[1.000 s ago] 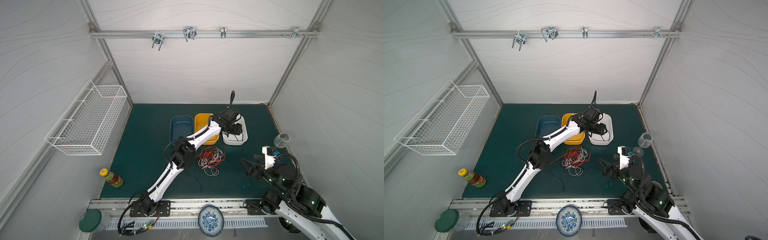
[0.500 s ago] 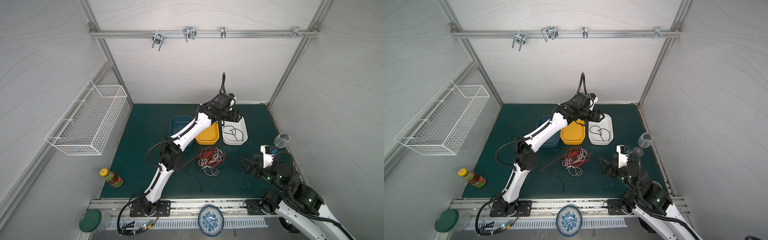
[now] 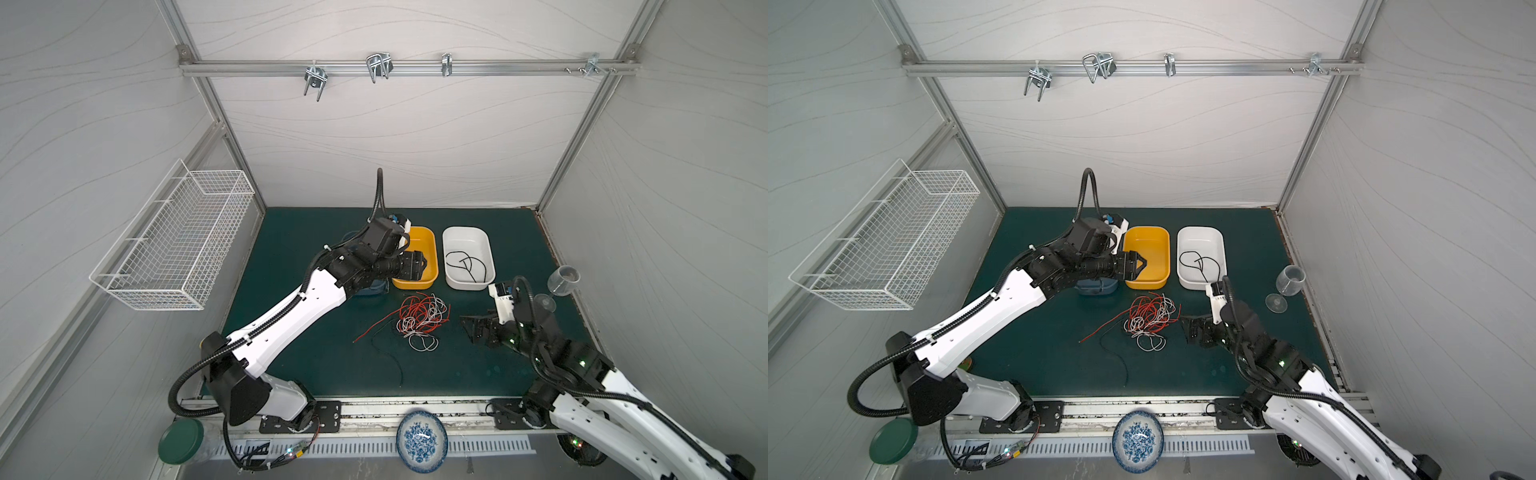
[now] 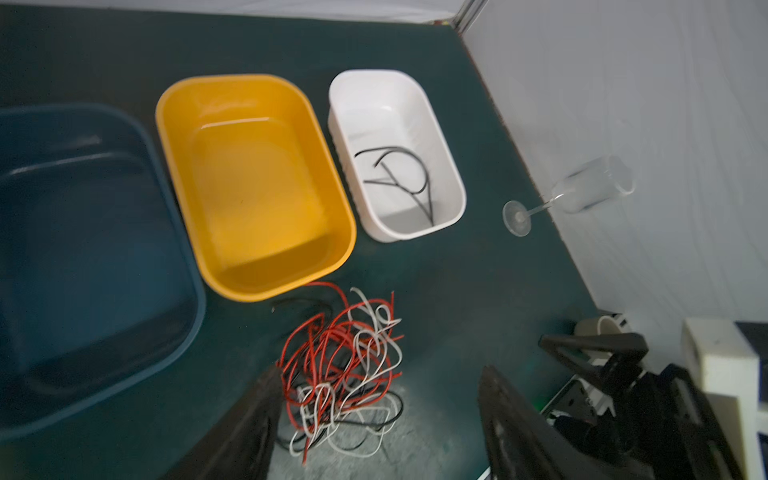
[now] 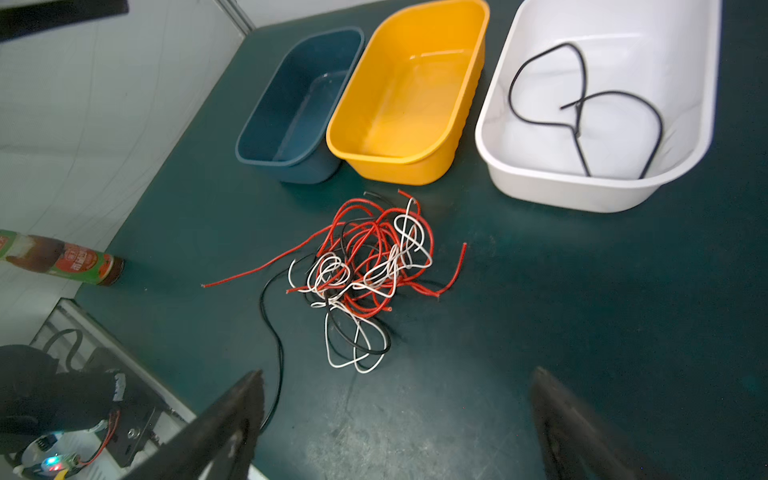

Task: Untangle the cables
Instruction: 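Move both grippers down to opposite sides of the red and white wire pile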

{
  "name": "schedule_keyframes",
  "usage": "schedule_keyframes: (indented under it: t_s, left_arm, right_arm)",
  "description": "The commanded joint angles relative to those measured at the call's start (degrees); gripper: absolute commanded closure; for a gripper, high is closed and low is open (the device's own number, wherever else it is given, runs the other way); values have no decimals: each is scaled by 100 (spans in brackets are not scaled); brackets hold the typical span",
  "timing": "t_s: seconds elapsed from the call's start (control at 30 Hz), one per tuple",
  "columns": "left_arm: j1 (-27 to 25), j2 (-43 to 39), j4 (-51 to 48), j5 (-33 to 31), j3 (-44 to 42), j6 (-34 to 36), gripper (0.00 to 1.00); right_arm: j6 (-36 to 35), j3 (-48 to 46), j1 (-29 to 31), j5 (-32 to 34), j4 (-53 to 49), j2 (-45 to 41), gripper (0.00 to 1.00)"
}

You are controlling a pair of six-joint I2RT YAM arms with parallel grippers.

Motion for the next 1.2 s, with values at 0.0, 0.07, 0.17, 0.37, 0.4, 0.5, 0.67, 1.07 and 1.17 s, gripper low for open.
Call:
schedule_keyframes:
  t_s: [0.0, 0.07, 0.17, 0.37, 0.4, 0.5, 0.67, 1.07, 1.17]
  left_arm:
    - [-10, -568, -235, -310, -668, -280, 25]
    - [-16, -894, -190, -315, -1080, -391, 25]
    - [-19, -1260, -103, -234, -1688, -708, 25]
    - [-30, -1524, 309, 105, -2565, -1208, 26]
    - [-29, -1508, 402, 206, -2665, -1260, 27]
    - [-88, -1403, 533, 322, -2827, -1345, 28]
    - [-271, -1084, 903, 340, -3085, -1501, 29]
    - [-459, -255, 1493, 486, -3206, -1645, 32]
    - [-455, -90, 1572, 518, -3206, -1638, 33]
  right_arm:
    - [384, 109, -24, -550, 467, 565, 2]
    - [478, 106, -11, -659, 654, 922, 3]
    - [513, 146, -8, -665, 923, 1369, 4]
    - [457, 279, -53, -745, 1258, 2275, 15]
    - [469, 265, -68, -793, 1311, 2400, 18]
    - [471, 236, -90, -849, 1475, 2655, 32]
    - [438, 246, -113, -867, 1637, 2939, 40]
    - [190, 154, 244, -1077, 1957, 3419, 46]
    - [18, 146, 609, -627, 1904, 3492, 44]
